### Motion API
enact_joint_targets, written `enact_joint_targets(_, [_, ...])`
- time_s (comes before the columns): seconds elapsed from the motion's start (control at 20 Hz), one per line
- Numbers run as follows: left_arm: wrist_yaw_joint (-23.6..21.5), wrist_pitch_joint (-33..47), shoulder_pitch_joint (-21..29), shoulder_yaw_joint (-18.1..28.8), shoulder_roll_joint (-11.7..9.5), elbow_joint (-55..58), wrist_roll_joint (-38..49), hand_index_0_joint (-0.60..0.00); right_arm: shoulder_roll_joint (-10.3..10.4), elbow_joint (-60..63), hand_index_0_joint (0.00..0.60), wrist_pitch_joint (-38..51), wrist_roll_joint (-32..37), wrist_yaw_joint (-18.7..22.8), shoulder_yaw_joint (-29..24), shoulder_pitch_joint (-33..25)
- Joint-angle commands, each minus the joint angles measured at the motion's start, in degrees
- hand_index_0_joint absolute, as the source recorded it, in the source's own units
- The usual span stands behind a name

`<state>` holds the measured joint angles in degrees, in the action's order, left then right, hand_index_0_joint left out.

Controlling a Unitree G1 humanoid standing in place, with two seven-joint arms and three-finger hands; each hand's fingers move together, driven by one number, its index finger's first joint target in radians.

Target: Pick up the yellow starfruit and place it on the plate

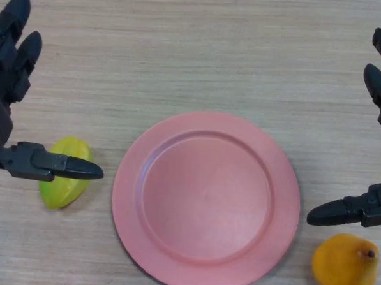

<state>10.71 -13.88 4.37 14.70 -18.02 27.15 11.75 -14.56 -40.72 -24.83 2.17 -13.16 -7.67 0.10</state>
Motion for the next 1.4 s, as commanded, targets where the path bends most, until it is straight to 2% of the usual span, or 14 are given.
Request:
enact_joint_targets(0.05, [-0.38, 5.26, 1.26, 3.41, -2.46, 3.59, -0.92, 0.0, -0.95, -3.9, 0.0, 5.34, 1.4, 0.76, -3.15, -1.08])
enact_joint_targets(0.5, [-0.13, 6.24, -1.42, 4.98, -1.42, 3.86, 1.43, 0.0, -0.67, -4.93, 0.0, 3.76, 1.62, 1.26, -2.92, -0.83])
enact_joint_targets(0.7, [2.93, 13.78, -4.67, 6.1, -0.67, -1.47, -6.28, 0.0, -0.97, -3.43, 0.0, 4.49, 0.33, 1.76, -2.05, -1.72])
enact_joint_targets(0.8, [3.1, 18.96, -4.63, 6.61, -1.57, -7.4, -10.23, 0.0, -0.77, -2.44, 0.0, 5.3, 0.18, 1.42, -1.3, -1.67])
enact_joint_targets(0.85, [1.17, 21.66, -4.42, 6.59, -1.38, -11.09, -10.59, 0.0, -0.6, -1.76, 0.0, 5.72, 0.68, 1.75, -1.06, -1.85])
enact_joint_targets(1.05, [-0.92, 25.34, -3.84, 5.88, -2.71, -19.46, -13.58, 0.0, -0.74, -0.72, 0.0, 6.07, 1.6, 2.29, -0.84, -2.3])
enact_joint_targets(1.2, [-1.49, 27.92, -3.1, 5.17, -3.47, -24.67, -14.18, 0.0, -0.51, -0.29, 0.0, 6.9, 1.88, 2.02, -0.51, -1.7])
enact_joint_targets(1.4, [-1.7, 31.8, 0.26, 3.14, -5.26, -33.99, -11.84, 0.0, -0.74, -0.19, 0.0, 6.99, 1.72, 2.28, -0.91, -2.12])
